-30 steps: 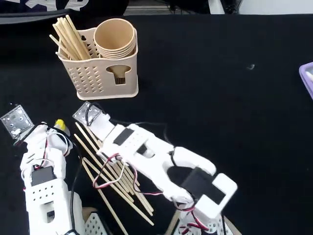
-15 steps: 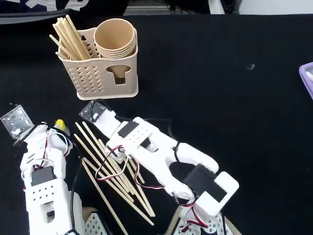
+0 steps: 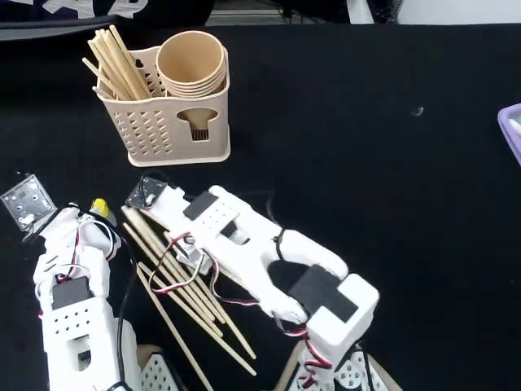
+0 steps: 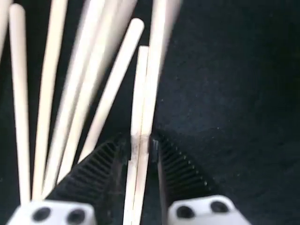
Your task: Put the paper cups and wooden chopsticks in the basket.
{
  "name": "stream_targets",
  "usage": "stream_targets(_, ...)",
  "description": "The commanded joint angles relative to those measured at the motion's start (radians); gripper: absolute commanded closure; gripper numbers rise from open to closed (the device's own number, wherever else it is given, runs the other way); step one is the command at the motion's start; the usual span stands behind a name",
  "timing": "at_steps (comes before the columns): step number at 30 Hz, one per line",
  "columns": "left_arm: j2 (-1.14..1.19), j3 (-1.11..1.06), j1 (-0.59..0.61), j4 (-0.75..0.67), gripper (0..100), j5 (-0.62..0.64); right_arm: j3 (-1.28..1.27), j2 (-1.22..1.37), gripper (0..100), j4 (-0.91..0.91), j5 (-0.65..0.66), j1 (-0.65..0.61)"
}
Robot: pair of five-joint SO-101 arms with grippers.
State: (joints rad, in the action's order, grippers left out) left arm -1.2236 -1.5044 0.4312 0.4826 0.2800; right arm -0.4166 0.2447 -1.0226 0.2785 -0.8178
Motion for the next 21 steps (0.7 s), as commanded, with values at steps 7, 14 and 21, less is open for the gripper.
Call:
stream_targets(7, -0.017, 0.018, 0.019, -0.018, 85, 0.009, 0.021, -0.174, 98.8, -0.120, 0.015, 0.069)
stream_targets(14, -0.017, 0.018, 0.019, -0.018, 85, 0.009, 0.021, -0.450, 98.8, -0.147, 0.008, 0.187)
stream_targets(21, -0.017, 0.018, 0.013, -0.018, 85, 0.009, 0.131, -0.714, 98.8, -0.146, 0.008, 0.172)
